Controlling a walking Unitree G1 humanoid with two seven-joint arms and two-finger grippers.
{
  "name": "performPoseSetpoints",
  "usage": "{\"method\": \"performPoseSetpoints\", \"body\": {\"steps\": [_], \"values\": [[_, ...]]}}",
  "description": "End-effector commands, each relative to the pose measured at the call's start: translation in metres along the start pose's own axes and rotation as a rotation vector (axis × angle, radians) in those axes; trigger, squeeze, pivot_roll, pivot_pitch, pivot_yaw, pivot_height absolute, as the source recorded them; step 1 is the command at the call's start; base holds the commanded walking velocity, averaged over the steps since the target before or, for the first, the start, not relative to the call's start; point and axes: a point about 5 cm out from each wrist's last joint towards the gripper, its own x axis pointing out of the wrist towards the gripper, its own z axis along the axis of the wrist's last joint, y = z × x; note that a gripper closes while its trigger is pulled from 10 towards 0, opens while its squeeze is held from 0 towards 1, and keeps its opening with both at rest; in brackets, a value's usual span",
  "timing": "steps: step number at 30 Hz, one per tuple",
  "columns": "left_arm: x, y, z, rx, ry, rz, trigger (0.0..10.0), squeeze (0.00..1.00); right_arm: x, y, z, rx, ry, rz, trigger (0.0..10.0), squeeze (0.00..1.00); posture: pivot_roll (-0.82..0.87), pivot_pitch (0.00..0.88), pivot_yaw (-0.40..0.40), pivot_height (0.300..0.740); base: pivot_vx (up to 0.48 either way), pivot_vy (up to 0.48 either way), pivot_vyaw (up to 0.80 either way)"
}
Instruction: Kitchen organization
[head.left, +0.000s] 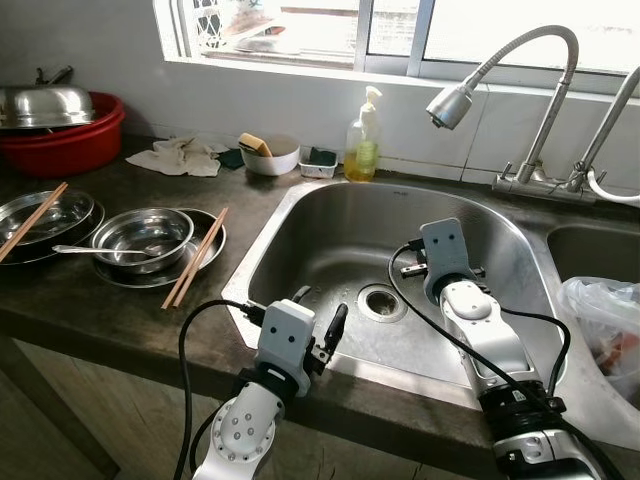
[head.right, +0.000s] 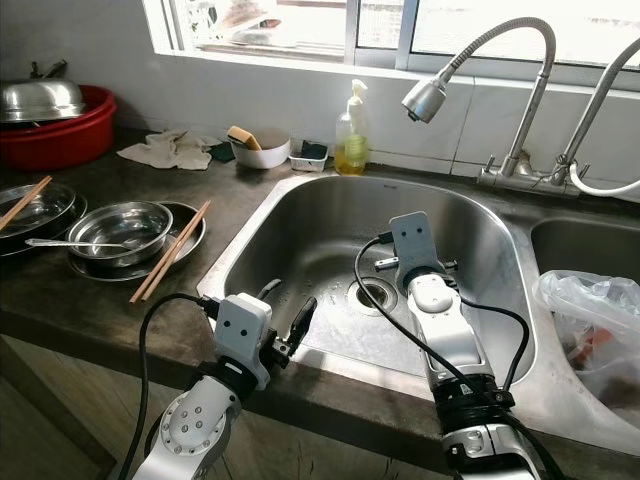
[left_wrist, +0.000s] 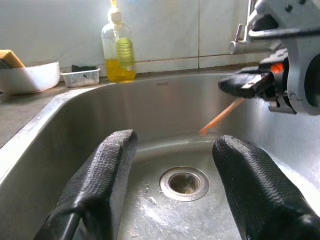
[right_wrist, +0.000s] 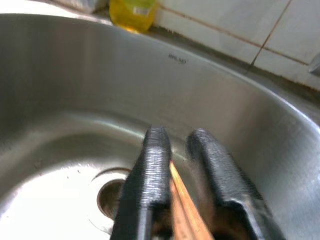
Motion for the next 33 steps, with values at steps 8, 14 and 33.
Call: {"method": "performPoseSetpoints", "body": {"steps": [8,14,33], "values": [[0.0,0.0,0.005,0.003,-0.008,0.004,10.0,0.0,-0.001,-0.003,-0.002,-0.013,0.015,-0.017,10.0,1.0,0.05,0.0,-0.067,0.74,0.0,0.0,0.0],[0.001,0.0,0.004,0.006,-0.006,0.005,10.0,0.0,-0.008,-0.005,0.003,0.01,-0.041,-0.033,10.0,1.0,0.04,0.0,-0.068,0.74,0.0,0.0,0.0],[0.002,0.008,0.003,0.019,-0.003,0.04,10.0,0.0,-0.053,-0.004,0.045,0.143,-0.405,-0.058,10.0,0.0,0.03,0.0,-0.05,0.74,0.0,0.0,0.0]]}}
